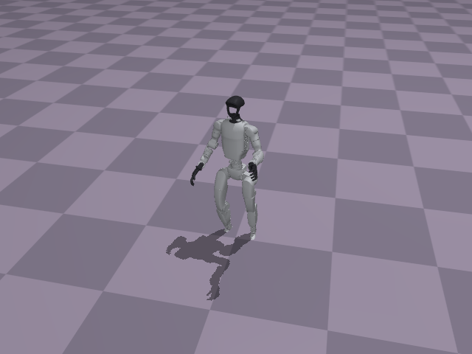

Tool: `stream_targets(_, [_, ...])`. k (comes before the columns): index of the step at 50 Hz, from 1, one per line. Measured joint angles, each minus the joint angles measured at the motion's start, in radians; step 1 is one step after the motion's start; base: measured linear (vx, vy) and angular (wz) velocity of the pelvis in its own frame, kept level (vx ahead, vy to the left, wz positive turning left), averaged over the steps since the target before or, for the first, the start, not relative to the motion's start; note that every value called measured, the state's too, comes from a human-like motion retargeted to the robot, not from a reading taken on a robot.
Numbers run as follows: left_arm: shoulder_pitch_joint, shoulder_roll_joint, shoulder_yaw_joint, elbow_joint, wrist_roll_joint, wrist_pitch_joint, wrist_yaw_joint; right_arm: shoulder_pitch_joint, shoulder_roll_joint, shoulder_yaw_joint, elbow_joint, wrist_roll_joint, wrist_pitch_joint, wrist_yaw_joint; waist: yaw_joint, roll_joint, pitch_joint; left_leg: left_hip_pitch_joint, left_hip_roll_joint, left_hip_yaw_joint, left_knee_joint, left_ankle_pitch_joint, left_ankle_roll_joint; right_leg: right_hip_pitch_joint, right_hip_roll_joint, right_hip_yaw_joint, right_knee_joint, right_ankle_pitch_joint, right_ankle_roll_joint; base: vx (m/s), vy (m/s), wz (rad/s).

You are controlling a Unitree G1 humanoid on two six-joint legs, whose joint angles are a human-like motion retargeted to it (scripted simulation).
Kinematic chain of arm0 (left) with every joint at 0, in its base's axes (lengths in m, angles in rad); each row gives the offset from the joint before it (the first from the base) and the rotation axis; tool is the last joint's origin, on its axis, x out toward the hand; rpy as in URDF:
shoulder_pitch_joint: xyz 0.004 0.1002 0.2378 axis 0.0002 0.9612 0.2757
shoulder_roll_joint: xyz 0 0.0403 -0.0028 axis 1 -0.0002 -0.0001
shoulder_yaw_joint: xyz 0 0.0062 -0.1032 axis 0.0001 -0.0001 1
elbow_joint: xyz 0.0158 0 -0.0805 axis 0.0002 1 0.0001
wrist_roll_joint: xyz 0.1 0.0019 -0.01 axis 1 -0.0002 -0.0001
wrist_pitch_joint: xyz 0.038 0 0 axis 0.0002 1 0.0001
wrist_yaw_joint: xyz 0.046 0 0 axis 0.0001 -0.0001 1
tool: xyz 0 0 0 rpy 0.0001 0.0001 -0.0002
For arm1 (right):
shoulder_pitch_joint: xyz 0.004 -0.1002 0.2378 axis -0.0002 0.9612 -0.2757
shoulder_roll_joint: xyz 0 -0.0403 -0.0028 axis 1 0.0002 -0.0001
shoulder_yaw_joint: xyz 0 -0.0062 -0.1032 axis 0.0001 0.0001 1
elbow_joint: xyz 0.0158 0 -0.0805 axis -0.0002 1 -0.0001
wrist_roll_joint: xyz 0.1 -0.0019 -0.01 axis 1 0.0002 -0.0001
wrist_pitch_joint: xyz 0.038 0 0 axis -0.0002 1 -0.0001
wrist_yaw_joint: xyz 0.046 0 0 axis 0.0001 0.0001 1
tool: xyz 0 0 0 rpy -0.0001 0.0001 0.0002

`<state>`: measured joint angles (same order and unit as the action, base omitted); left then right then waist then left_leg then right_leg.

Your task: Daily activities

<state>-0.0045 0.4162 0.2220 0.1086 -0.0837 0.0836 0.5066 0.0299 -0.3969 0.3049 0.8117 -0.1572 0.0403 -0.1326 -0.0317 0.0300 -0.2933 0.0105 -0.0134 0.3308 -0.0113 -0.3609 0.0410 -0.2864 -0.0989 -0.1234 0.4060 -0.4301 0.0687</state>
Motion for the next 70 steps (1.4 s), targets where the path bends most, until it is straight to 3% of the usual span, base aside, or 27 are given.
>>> stream_targets(16, [-0.038, -0.009, -0.046, 0.037, 0.015, 0.010, 0.071, -0.016, -0.089, -0.032, -0.639, -0.037, -0.045, -0.112, -0.027, 0.012, 0.011, -0.021, -0.007, -0.023, -0.022, 0.018, 0.011, -0.028, -0.007, -0.001, 0.008, 0.011, 0.011, 0.00, 0.00, 0.00])
stream_targets(27, [-0.084, -0.001, -0.144, 0.029, 0.163, 0.027, 0.156, -0.048, -0.119, 0.062, -0.805, -0.086, -0.073, -0.192, 0.013, -0.016, 0.013, -0.038, -0.016, -0.063, -0.019, 0.018, 0.016, -0.028, -0.030, -0.035, 0.022, 0.005, 0.014, -0.01, 0.02, 0.20])
stream_targets(40, [-0.052, 0.006, -0.241, -0.061, 0.393, 0.026, 0.193, -0.102, -0.162, 0.228, -0.823, -0.205, -0.135, -0.206, 0.084, -0.074, 0.023, -0.073, -0.027, -0.122, 0.045, -0.010, 0.012, -0.014, -0.065, -0.080, 0.048, -0.016, 0.002, -0.01, 0.01, 0.28])
stream_targets(48, [0.029, -0.040, -0.237, -0.051, 0.391, 0.027, 0.205, -0.118, -0.137, 0.275, -0.776, -0.260, -0.134, -0.210, 0.123, -0.115, 0.039, -0.097, -0.036, -0.162, 0.100, -0.028, 0.017, -0.002, -0.088, -0.109, 0.072, -0.040, -0.011, -0.01, -0.01, 0.30])
stream_targets(58, [0.087, -0.088, -0.214, -0.136, 0.364, 0.013, 0.255, -0.105, -0.076, 0.313, -0.542, -0.338, -0.094, -0.217, 0.179, -0.162, 0.052, -0.147, -0.029, -0.221, 0.191, -0.056, 0.010, 0.026, -0.098, -0.166, 0.078, -0.052, -0.040, -0.01, -0.03, 0.39])
stream_targets(70, [-0.065, -0.062, -0.241, -0.472, 0.508, 0.009, 0.305, -0.099, -0.049, 0.386, -0.261, -0.450, -0.075, -0.173, 0.176, -0.168, 0.036, -0.216, 0.011, -0.283, 0.274, -0.080, -0.031, 0.070, -0.055, -0.238, 0.013, -0.029, -0.070, -0.01, -0.04, 0.37])
